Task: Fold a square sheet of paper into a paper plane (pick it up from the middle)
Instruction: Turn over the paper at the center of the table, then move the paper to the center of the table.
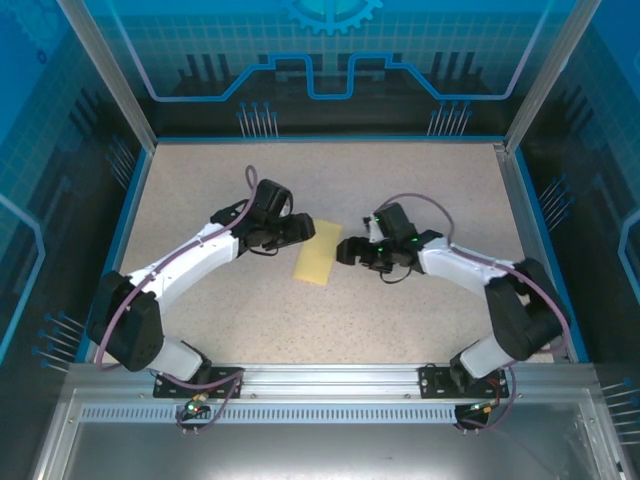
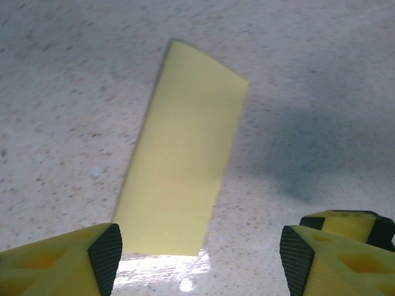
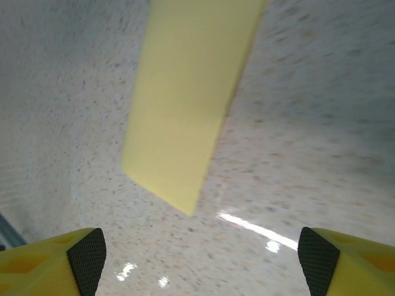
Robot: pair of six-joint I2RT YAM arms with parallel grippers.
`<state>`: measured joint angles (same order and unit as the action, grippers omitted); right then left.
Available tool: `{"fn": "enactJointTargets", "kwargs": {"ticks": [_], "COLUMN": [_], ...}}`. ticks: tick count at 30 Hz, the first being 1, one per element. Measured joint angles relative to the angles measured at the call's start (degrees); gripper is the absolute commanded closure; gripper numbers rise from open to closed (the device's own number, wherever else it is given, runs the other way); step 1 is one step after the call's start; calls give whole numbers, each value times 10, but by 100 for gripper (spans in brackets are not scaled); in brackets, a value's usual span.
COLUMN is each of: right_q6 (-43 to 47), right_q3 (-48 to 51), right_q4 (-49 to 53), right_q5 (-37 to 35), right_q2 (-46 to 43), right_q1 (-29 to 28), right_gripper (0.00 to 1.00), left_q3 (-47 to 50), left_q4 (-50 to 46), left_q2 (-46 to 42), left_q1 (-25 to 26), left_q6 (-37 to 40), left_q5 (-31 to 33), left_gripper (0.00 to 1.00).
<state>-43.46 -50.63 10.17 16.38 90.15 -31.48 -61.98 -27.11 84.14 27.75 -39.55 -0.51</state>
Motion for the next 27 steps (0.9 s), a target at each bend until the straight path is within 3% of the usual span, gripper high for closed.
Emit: {"fn": "enactJointTargets", "kwargs": {"ticks": [6,9,12,21,27], "right_q6": [-62,-86,-96,-96,-90], "right_q3": [-36,-45,-45,-47,-46], "right_q4": [-18,-17,-17,-11,-6], "right_q5": [-12,-33,-45,-59,-65], "right_q2": [67,75,76,77,77], "right_q1": [-35,-45,-46,-46,-46], "right_gripper": [23,27,37,40,40], "left_q3": [63,65,62,-15,-35], "left_q4": [31,45,61,94,126], "left_q2": [-14,1,42,185,228], "left_q1": [-35,-39,-39,-39,-40], "left_q6": [-35,-42,-38,1,4], "left_q5": [-35,-53,-76,-119,-156], "left_gripper": [32,45,57,63,64]}}
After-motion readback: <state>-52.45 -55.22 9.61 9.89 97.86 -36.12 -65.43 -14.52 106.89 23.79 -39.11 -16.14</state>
